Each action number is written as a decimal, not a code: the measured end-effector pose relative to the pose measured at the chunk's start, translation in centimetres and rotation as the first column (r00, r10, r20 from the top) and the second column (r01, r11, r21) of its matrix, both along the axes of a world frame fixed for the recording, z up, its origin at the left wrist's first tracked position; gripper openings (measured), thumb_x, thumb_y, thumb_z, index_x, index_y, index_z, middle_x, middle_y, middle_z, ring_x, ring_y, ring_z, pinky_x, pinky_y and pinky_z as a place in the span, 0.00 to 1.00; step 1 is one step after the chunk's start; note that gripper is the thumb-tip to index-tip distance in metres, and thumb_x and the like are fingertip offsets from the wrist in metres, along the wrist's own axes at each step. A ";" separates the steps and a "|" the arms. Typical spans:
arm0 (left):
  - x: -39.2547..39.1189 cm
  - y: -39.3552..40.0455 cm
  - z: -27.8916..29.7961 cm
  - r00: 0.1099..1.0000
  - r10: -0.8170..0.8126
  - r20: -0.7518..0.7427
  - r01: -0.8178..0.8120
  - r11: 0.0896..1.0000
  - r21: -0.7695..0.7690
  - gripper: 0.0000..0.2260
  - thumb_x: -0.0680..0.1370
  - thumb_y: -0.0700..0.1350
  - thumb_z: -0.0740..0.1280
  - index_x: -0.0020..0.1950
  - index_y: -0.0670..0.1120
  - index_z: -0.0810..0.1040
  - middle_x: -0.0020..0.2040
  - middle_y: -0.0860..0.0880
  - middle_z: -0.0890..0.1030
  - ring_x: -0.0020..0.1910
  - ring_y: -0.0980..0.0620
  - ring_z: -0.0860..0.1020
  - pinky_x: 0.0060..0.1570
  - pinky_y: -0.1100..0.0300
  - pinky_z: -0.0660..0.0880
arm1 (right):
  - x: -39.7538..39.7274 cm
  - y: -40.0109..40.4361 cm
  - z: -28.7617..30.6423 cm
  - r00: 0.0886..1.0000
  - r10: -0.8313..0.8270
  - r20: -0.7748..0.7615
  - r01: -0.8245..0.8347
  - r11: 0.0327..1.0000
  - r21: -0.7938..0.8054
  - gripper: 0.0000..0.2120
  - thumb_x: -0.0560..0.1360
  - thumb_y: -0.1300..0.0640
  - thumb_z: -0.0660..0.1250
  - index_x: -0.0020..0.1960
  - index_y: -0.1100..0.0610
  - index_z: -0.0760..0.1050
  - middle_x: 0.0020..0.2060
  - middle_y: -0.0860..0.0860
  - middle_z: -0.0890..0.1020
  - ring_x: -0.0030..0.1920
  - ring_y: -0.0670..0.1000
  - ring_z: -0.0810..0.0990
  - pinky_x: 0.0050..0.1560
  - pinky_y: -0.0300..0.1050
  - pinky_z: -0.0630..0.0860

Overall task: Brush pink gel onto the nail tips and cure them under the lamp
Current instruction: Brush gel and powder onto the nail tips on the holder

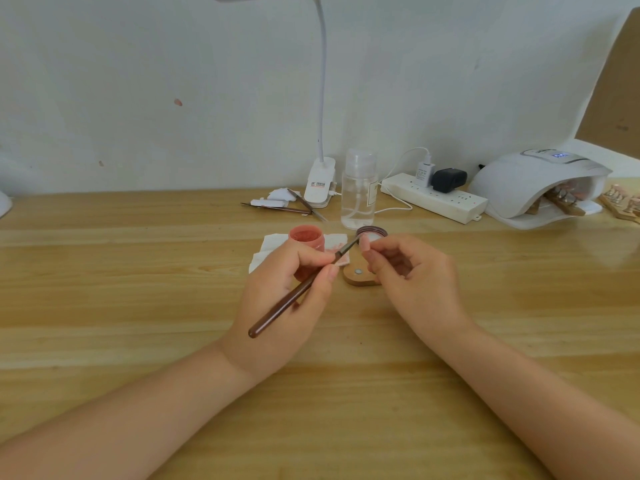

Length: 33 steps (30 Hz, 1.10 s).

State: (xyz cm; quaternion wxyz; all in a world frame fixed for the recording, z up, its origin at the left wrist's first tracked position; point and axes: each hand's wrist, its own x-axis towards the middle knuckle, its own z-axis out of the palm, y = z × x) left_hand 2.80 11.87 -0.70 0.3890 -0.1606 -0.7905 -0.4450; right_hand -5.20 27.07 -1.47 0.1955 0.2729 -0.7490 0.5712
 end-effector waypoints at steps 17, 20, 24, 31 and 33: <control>-0.1 0.0 -0.1 0.995 0.056 0.081 -0.055 0.998 -0.015 0.08 0.74 0.44 0.67 0.48 0.58 0.75 0.44 0.59 0.80 0.43 0.63 0.77 0.44 0.74 0.70 | -0.2 0.1 -0.2 0.997 -0.068 -0.041 0.071 0.993 0.095 0.08 0.72 0.61 0.72 0.42 0.49 0.79 0.34 0.42 0.80 0.36 0.41 0.78 0.37 0.29 0.72; -0.1 -0.1 -0.2 0.996 0.041 0.078 -0.037 0.998 -0.050 0.04 0.75 0.42 0.67 0.48 0.50 0.78 0.42 0.60 0.78 0.44 0.65 0.77 0.45 0.74 0.70 | -0.1 0.1 0.0 0.997 -0.065 -0.040 0.069 0.992 0.106 0.06 0.72 0.62 0.71 0.42 0.52 0.80 0.34 0.43 0.81 0.36 0.42 0.78 0.38 0.31 0.73; 0.1 -0.3 -0.2 0.999 0.019 0.041 -0.015 0.995 -0.103 0.06 0.74 0.46 0.64 0.44 0.45 0.78 0.38 0.57 0.76 0.40 0.61 0.75 0.43 0.70 0.69 | -0.1 0.2 0.1 0.997 -0.069 -0.034 0.072 0.990 0.122 0.04 0.72 0.62 0.71 0.43 0.53 0.81 0.34 0.44 0.81 0.35 0.43 0.78 0.38 0.31 0.73; 0.2 0.0 0.1 0.998 0.043 0.053 -0.042 0.999 -0.020 0.07 0.74 0.41 0.67 0.46 0.53 0.76 0.40 0.60 0.77 0.42 0.64 0.76 0.44 0.74 0.69 | 0.0 0.2 0.2 0.996 -0.088 -0.032 0.092 0.987 0.130 0.05 0.72 0.62 0.71 0.42 0.53 0.81 0.34 0.43 0.81 0.37 0.42 0.78 0.38 0.29 0.72; 0.1 0.0 0.2 0.995 0.043 0.093 -0.042 0.999 -0.008 0.08 0.74 0.42 0.66 0.48 0.55 0.76 0.41 0.60 0.79 0.42 0.63 0.77 0.44 0.74 0.70 | 0.0 0.1 0.2 0.995 -0.090 -0.037 0.094 0.987 0.131 0.05 0.72 0.62 0.71 0.42 0.53 0.81 0.34 0.43 0.81 0.37 0.42 0.78 0.38 0.29 0.72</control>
